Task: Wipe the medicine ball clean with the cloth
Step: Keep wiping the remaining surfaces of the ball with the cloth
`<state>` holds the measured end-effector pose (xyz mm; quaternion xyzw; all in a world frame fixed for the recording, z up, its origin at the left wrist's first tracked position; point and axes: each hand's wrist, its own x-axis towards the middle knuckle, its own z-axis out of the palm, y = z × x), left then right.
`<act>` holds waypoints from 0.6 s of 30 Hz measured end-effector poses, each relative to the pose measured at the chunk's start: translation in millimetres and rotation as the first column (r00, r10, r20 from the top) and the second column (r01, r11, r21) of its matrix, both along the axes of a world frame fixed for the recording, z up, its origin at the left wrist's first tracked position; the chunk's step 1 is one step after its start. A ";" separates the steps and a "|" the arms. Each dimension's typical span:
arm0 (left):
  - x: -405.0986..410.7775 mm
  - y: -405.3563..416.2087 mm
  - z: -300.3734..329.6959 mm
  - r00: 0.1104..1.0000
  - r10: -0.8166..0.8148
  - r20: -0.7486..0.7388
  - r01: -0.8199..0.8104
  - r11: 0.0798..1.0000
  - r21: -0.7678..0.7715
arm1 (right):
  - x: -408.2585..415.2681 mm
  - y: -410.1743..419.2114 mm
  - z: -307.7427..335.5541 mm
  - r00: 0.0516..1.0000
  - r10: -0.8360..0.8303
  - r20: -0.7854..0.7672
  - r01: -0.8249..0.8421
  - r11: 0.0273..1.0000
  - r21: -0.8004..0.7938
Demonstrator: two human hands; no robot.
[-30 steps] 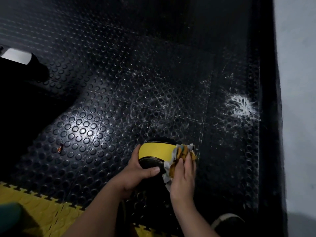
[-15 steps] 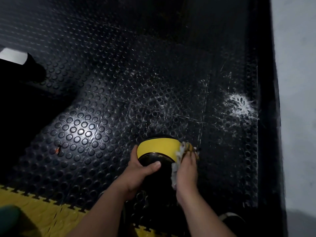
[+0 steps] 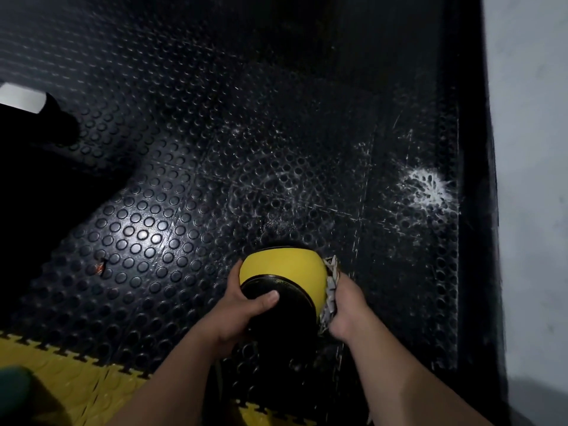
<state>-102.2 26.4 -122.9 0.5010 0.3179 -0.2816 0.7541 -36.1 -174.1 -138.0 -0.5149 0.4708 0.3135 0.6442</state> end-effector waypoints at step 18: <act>15.1 -16.8 -2.4 0.984 -0.157 -0.083 0.177 0.901 0.396 | -26.1 17.8 29.9 0.926 0.232 0.298 -0.147 0.948 -0.283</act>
